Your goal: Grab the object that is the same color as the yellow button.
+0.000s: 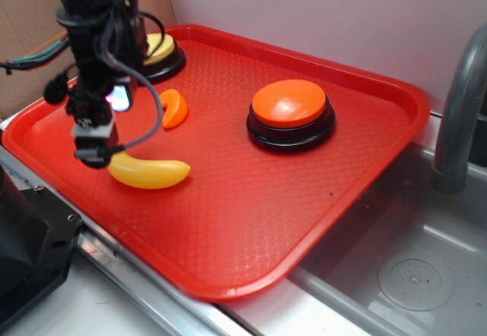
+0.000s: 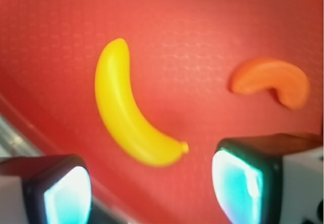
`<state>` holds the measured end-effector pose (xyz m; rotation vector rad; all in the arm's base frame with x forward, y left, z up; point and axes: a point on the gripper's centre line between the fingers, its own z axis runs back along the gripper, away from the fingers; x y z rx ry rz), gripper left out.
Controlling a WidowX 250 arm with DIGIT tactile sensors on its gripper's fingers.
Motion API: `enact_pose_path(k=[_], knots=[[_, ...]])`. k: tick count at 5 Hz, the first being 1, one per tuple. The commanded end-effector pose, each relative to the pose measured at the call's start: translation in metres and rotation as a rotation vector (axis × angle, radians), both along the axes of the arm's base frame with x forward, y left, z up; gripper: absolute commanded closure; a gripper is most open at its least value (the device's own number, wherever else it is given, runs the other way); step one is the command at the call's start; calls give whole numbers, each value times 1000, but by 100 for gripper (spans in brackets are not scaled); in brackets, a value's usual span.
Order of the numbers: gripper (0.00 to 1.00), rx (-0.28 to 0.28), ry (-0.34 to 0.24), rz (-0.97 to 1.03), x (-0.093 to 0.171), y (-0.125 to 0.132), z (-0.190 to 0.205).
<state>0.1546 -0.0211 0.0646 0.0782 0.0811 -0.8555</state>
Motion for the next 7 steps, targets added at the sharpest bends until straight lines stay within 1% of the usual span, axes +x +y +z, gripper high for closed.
enact_pose_path(k=[1,2,3,4,5,6,7], knots=[[0,-10,42,-78,-9,-15,-32],[0,66,12,-59,-4,-10,-44],[100,67,6,-19,-3,-6,-49],[100,65,-3,-1,-3,-5,-51],[100,64,2,14,0,-5,-53],[100,62,-23,141,0,2,-30],[100,44,-109,393,-6,11,19]])
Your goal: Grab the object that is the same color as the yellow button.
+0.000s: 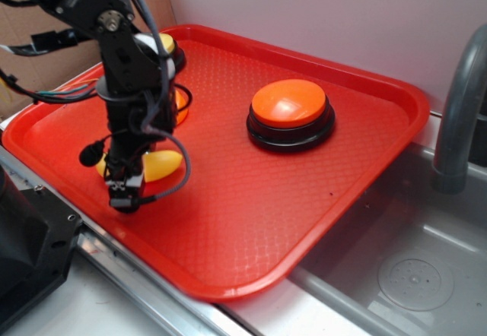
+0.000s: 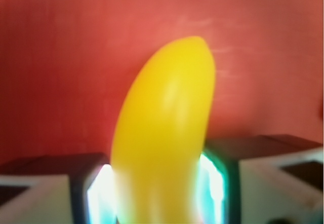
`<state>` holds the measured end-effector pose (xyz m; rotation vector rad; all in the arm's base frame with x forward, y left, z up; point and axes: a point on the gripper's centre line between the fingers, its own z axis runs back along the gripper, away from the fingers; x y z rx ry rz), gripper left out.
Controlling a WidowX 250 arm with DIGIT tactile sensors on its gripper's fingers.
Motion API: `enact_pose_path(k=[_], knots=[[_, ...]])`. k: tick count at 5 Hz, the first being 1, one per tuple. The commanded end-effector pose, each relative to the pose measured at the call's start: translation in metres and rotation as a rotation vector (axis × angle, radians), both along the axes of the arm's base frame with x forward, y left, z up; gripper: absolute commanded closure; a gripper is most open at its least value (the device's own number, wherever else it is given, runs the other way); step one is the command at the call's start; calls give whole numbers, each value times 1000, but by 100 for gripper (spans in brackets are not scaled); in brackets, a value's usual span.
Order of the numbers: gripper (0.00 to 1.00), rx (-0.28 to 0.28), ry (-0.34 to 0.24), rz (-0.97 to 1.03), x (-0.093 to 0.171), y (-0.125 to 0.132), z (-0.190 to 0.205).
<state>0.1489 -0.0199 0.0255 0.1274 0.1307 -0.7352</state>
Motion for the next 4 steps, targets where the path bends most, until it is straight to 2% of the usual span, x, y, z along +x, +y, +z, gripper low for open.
enact_pose_path(k=[1,2,3,4], knots=[[100,-20,-161,521,0,8,108],[100,-47,-164,774,5,2,158],[100,-50,-220,934,11,-1,181],[100,-29,-199,887,13,4,181]])
